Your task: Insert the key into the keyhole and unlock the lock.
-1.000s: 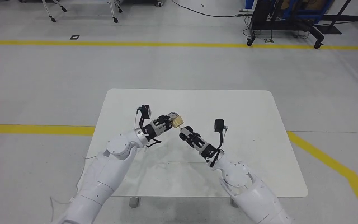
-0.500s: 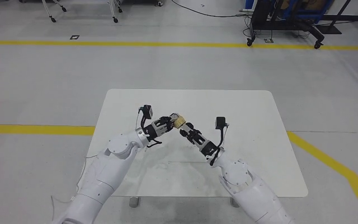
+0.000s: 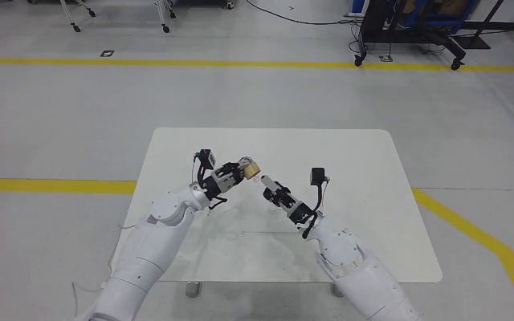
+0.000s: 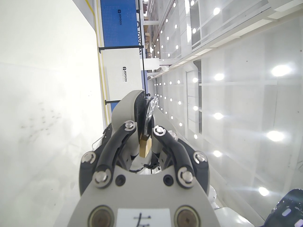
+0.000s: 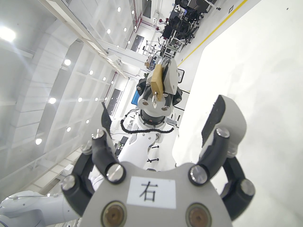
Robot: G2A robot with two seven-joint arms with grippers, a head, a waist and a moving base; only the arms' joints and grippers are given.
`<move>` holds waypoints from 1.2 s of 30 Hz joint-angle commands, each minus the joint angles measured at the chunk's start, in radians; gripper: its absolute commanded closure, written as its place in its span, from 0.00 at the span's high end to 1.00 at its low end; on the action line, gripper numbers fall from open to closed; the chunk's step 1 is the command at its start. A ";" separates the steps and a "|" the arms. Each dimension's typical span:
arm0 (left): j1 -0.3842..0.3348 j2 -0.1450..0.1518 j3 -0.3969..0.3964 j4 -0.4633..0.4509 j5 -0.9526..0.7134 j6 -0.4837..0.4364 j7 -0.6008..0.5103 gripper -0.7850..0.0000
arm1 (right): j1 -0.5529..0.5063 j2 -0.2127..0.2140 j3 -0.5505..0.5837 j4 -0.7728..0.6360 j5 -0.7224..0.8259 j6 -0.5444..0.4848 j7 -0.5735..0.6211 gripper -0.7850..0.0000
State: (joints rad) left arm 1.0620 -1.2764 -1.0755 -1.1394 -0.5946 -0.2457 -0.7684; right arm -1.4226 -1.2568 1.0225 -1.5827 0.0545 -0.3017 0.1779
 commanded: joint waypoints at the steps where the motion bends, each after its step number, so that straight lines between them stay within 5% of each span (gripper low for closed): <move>1: 0.001 -0.001 -0.004 0.004 -0.019 -0.004 -0.014 0.00 | -0.015 -0.002 0.004 -0.004 0.153 -0.022 0.046 0.41; 2: 0.001 -0.002 -0.005 0.006 -0.024 -0.006 -0.021 0.00 | -0.020 -0.002 0.006 -0.001 0.200 -0.030 0.077 0.29; 4: -0.001 -0.002 -0.004 0.007 -0.019 -0.013 -0.028 0.00 | -0.027 -0.002 0.011 0.008 0.284 -0.044 0.135 0.22; 10: -0.005 -0.006 0.005 0.006 -0.002 -0.025 -0.047 0.00 | -0.024 -0.005 0.019 0.043 0.422 -0.029 0.227 0.23; 12: -0.009 -0.005 0.008 0.008 0.022 -0.034 -0.050 0.00 | -0.015 -0.007 0.018 0.055 0.433 -0.013 0.227 0.13; 22: -0.013 -0.006 0.010 0.003 0.067 -0.052 -0.058 0.00 | 0.024 -0.022 -0.003 0.087 0.471 -0.011 0.232 0.25; 31: -0.012 -0.005 0.012 -0.005 0.117 -0.073 -0.064 0.00 | 0.016 -0.038 0.003 0.109 0.708 -0.006 0.297 0.00; 36: -0.008 -0.006 0.012 -0.011 0.121 -0.074 -0.064 0.00 | 0.019 -0.040 0.016 0.137 0.781 0.022 0.366 0.00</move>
State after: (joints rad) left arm 1.0535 -1.2823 -1.0638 -1.1492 -0.4758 -0.3197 -0.8317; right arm -1.4032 -1.2959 1.0377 -1.4479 0.8250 -0.2851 0.5329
